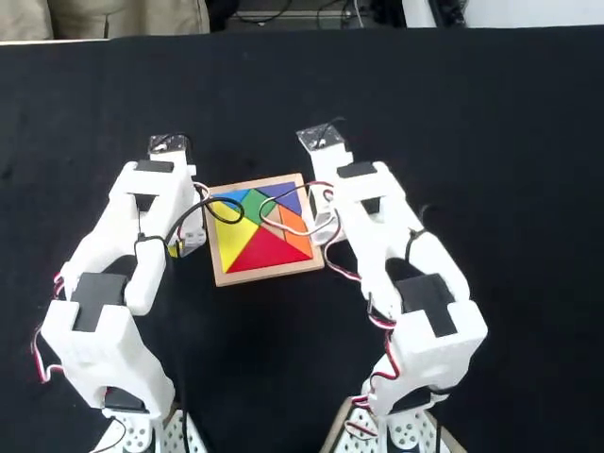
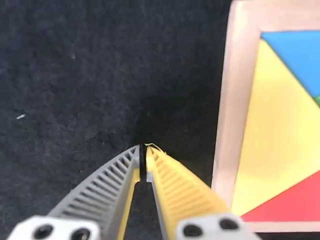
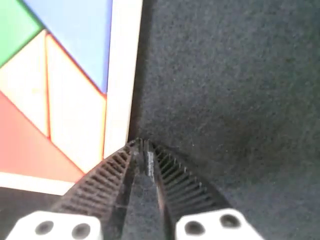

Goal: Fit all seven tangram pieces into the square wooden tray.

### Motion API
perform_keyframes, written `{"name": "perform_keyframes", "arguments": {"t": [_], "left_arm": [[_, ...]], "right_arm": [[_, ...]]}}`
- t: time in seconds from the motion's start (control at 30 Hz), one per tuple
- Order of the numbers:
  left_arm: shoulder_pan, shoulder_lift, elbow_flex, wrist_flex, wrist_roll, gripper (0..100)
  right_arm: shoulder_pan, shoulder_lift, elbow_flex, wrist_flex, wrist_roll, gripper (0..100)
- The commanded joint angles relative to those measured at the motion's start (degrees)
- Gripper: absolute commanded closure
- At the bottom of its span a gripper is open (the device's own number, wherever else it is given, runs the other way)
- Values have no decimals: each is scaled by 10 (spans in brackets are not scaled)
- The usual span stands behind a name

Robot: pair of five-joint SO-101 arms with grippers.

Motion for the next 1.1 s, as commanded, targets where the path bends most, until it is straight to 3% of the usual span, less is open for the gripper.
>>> {"name": "perform_keyframes", "arguments": {"t": [0.0,0.23,0.5,1.07], "left_arm": [[14,-25,2,-14,3,971],[14,-25,1,-16,3,971],[36,-24,1,-13,0,970],[99,-26,21,4,22,970]], "right_arm": [[-29,-2,-25,23,2,988],[-83,-2,-25,55,1,988],[-5,-37,-34,55,1,988],[14,-104,9,36,4,988]]}}
